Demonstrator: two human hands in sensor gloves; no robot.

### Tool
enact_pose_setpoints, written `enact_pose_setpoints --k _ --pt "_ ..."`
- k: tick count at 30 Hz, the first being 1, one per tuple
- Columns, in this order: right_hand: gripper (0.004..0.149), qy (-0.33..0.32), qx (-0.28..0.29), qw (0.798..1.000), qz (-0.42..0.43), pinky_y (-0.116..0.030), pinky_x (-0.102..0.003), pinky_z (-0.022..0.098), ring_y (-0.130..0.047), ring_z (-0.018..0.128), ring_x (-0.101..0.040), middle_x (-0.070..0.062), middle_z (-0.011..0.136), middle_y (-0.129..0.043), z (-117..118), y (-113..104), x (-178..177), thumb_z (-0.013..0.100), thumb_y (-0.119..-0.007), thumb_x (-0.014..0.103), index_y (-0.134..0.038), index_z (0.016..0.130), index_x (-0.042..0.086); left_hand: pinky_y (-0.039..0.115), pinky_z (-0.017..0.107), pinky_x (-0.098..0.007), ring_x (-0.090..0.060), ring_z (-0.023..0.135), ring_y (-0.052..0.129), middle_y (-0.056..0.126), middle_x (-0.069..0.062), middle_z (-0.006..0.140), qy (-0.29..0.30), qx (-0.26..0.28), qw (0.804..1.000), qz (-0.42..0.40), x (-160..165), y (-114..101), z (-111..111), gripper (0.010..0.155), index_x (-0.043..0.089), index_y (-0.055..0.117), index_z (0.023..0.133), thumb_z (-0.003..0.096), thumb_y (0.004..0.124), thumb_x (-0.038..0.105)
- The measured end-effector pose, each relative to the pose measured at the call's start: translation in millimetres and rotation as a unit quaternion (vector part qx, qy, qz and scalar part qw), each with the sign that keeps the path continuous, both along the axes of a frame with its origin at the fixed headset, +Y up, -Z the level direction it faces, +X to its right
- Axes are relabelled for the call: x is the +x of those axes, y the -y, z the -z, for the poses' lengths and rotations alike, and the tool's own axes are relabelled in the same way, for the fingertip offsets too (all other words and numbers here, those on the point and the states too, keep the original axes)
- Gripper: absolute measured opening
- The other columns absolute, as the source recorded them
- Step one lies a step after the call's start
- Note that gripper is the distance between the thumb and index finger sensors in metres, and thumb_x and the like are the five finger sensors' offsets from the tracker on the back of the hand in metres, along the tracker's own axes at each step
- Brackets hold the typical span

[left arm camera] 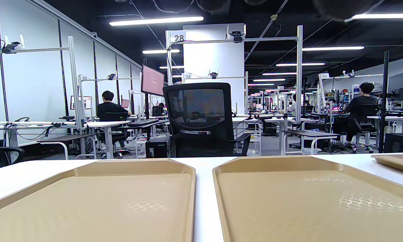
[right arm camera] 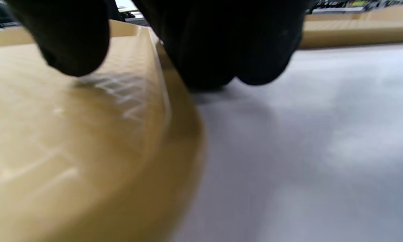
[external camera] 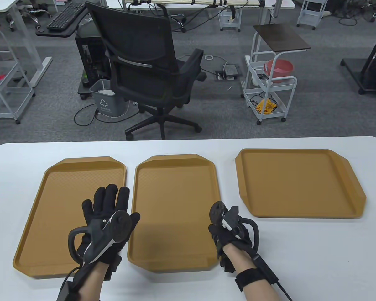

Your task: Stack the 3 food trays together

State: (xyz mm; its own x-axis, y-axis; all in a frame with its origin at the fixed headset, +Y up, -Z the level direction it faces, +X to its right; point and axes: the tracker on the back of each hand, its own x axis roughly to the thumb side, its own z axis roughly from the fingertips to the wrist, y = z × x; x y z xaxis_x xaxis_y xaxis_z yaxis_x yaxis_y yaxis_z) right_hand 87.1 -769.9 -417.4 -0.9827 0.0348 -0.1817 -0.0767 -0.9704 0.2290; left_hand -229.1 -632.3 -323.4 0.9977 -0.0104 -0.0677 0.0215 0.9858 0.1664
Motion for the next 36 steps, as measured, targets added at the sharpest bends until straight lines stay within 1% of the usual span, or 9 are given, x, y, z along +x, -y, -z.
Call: enact_pose_setpoints --k 6,11,15,18,22,25,29,32,36 --pt "0.064 0.056 -0.01 0.997 0.053 -0.084 -0.035 0.047 -0.094 0.059 -0.014 -0.011 0.082 -0.083 9.2 -0.4 12.9 0.05 -0.082 0.036 -0.058 0.105 0.014 0.035 0.084 -0.065 -0.032 0.122 0.035 0.023 0.004 0.127 0.0 -0.002 1.0 -0.002 -0.4 -0.2 -0.1 0.08 0.042 0.025 0.114 0.0468 0.058 0.07" --pt "0.066 0.076 -0.049 0.984 0.152 -0.085 -0.037 0.048 -0.096 0.057 -0.015 -0.012 0.081 -0.088 15.2 -5.2 28.1 0.05 -0.084 0.037 -0.059 0.105 0.011 0.037 0.084 -0.065 -0.032 0.122 0.037 0.025 0.004 0.127 0.001 0.002 1.0 0.0 -0.3 -0.4 -0.1 0.079 0.043 0.026 0.114 0.047 0.058 0.07" --pt "0.066 0.114 -0.113 0.938 0.308 -0.082 -0.039 0.05 -0.092 0.056 -0.015 -0.009 0.079 -0.084 19.2 -2.3 45.4 0.051 -0.08 0.039 -0.056 0.106 0.01 0.037 0.084 -0.065 -0.031 0.122 0.037 0.025 0.004 0.127 0.003 0.002 1.0 -0.003 -0.5 -0.6 -0.3 0.079 0.043 0.026 0.114 0.0469 0.058 0.07" --pt "0.065 0.113 -0.165 0.906 0.373 -0.08 -0.041 0.051 -0.09 0.057 -0.016 -0.008 0.077 -0.083 19.9 0.9 51.5 0.051 -0.079 0.037 -0.057 0.105 0.009 0.039 0.085 -0.064 -0.029 0.122 0.042 0.026 0.003 0.127 0.003 0.003 1.0 -0.006 -1.8 -1.2 -0.3 0.079 0.043 0.026 0.114 0.047 0.058 0.07" --pt "0.052 0.103 -0.206 0.861 0.452 -0.079 -0.043 0.053 -0.089 0.057 -0.017 -0.006 0.075 -0.082 16.5 5.7 52.6 0.053 -0.078 0.036 -0.067 0.1 0.017 0.04 0.085 -0.064 -0.029 0.121 0.043 0.027 0.003 0.127 0.003 0.001 1.0 -0.012 -3.3 -1.1 0.0 0.079 0.042 0.026 0.114 0.047 0.059 0.069" --pt "0.048 0.107 -0.2 0.856 0.465 -0.077 -0.045 0.056 -0.087 0.064 -0.02 -0.005 0.079 -0.079 13.7 3.9 53.5 0.053 -0.078 0.037 -0.07 0.098 0.021 0.04 0.085 -0.064 -0.029 0.121 0.042 0.026 0.003 0.127 0.002 0.002 1.0 -0.01 -3.0 -1.4 -0.7 0.079 0.043 0.026 0.114 0.0471 0.059 0.069" --pt "0.049 0.098 -0.202 0.851 0.475 -0.078 -0.048 0.058 -0.087 0.079 -0.038 -0.021 0.099 -0.069 11.6 -0.6 54.0 0.054 -0.078 0.038 -0.07 0.099 0.022 0.04 0.085 -0.064 -0.03 0.121 0.042 0.026 0.003 0.127 0.005 0.004 1.0 -0.009 -1.8 -2.1 -1.7 0.079 0.043 0.026 0.114 0.0469 0.058 0.07" --pt "0.049 0.081 -0.206 0.85 0.479 -0.086 -0.039 0.048 -0.099 0.067 -0.029 -0.022 0.091 -0.082 10.4 -3.4 51.9 0.054 -0.077 0.034 -0.067 0.099 0.015 0.04 0.085 -0.064 -0.03 0.121 0.042 0.026 0.003 0.127 0.006 0.005 1.0 -0.01 -2.2 -2.3 -1.8 0.079 0.043 0.026 0.114 0.0469 0.058 0.07" --pt "0.049 0.041 -0.192 0.868 0.457 -0.089 -0.03 0.038 -0.103 0.054 -0.021 -0.016 0.08 -0.09 7.5 -8.6 46.8 0.054 -0.076 0.036 -0.067 0.095 0.011 0.04 0.085 -0.064 -0.03 0.121 0.042 0.027 0.003 0.127 0.005 0.003 1.0 -0.013 -3.2 -2.6 -1.8 0.079 0.043 0.026 0.114 0.0469 0.058 0.069"
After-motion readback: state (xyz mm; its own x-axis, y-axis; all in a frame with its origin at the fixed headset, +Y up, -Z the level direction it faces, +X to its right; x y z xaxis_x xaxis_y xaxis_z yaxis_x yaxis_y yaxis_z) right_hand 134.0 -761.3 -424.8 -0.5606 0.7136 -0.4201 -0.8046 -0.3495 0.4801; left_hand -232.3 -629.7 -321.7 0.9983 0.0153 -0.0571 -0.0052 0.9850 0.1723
